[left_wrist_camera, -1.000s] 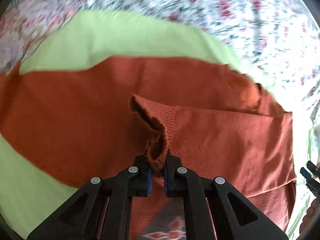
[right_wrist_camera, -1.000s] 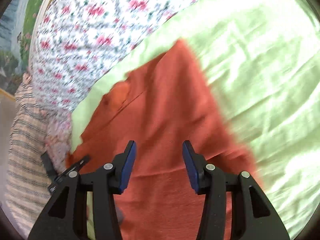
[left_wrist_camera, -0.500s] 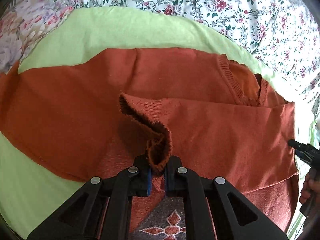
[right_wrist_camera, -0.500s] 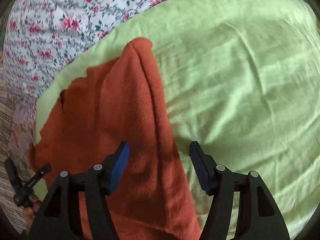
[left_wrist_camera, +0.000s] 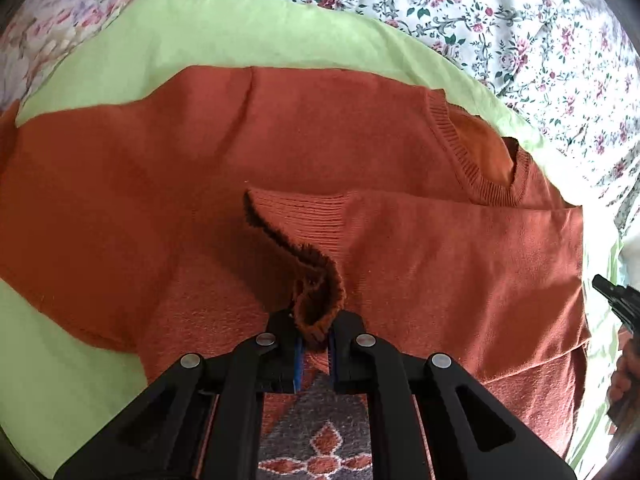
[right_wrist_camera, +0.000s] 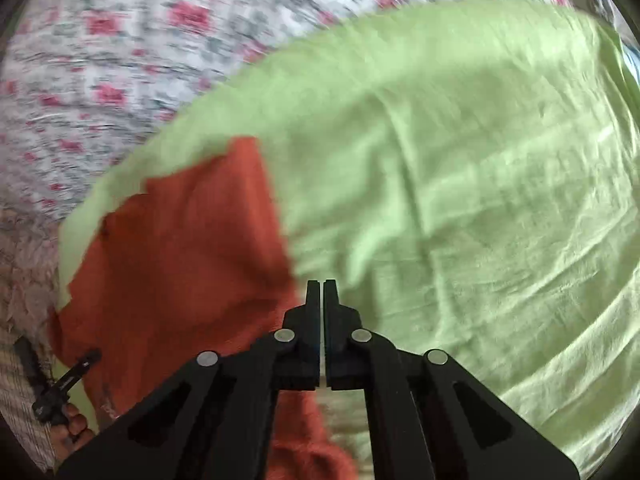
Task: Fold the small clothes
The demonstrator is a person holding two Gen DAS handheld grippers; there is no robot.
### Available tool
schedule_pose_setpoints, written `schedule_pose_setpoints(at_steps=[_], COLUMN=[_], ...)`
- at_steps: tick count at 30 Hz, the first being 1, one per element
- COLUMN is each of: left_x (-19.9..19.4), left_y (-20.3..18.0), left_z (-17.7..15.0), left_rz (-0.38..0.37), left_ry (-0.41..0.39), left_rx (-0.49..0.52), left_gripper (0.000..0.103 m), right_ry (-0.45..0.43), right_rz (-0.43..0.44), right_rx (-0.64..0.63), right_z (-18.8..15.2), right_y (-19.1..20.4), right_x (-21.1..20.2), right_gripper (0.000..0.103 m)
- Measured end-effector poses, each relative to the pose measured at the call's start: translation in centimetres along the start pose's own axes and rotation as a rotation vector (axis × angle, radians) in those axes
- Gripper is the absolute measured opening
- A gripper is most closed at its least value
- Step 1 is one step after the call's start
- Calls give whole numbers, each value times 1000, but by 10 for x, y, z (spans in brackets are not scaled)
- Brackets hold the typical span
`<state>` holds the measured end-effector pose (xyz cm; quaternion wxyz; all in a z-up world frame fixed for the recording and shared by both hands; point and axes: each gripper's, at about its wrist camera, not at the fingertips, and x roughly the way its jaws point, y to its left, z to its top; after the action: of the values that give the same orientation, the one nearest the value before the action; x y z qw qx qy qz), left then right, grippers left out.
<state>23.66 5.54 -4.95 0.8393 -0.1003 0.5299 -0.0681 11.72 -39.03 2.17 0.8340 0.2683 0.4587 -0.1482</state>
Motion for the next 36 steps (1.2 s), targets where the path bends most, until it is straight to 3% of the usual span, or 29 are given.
schedule_pose_setpoints(at_steps=[3, 5, 6, 9, 12, 13, 15, 16, 19, 23, 28, 33, 35, 36], left_x=[2, 0, -2, -16, -37, -46, -62, -69, -89, -107, -111, -80, -70, -69], left_y=[-2, -1, 1, 15, 46, 60, 89, 103, 158, 247, 332, 376, 379, 374], left_z=[0, -1, -2, -6, -8, -6, -1, 2, 15, 31, 50, 76, 84, 83], left_rz=[19, 28, 31, 46, 86, 101, 162, 189, 268, 314, 175, 38, 33, 33], left_ry=[0, 4, 6, -2, -28, -44, -80, -97, -151, -206, -274, -217, -207, -206], left_rx=[23, 37, 41, 44, 9, -16, -62, -86, -209, -425, -644, -736, -740, -731], left_gripper=[8, 9, 9, 14, 15, 15, 27, 36, 60, 70, 72, 70, 47, 15], right_ry=[44, 117, 133, 119, 83, 84, 84, 76, 70, 107, 150, 164, 167, 166], right_rz=[57, 22, -17, 35, -5, -3, 19, 26, 56, 80, 76, 71, 69, 67], right_rx=[-146, -174, -145, 37, -2, -4, -15, -22, -52, -72, -109, -133, -143, -149], right_z=[-21, -36, -40, -42, -45, -48, -56, -56, -68, -89, -107, -115, -116, -117], right_y=[43, 51, 44, 14, 24, 26, 34, 36, 57, 81, 101, 113, 119, 121], right_x=[3, 24, 32, 29, 11, 7, -3, -6, -12, -11, -11, -15, -17, -18], right_gripper=[5, 5, 0, 0, 12, 18, 48, 50, 51, 51, 51, 51, 51, 51])
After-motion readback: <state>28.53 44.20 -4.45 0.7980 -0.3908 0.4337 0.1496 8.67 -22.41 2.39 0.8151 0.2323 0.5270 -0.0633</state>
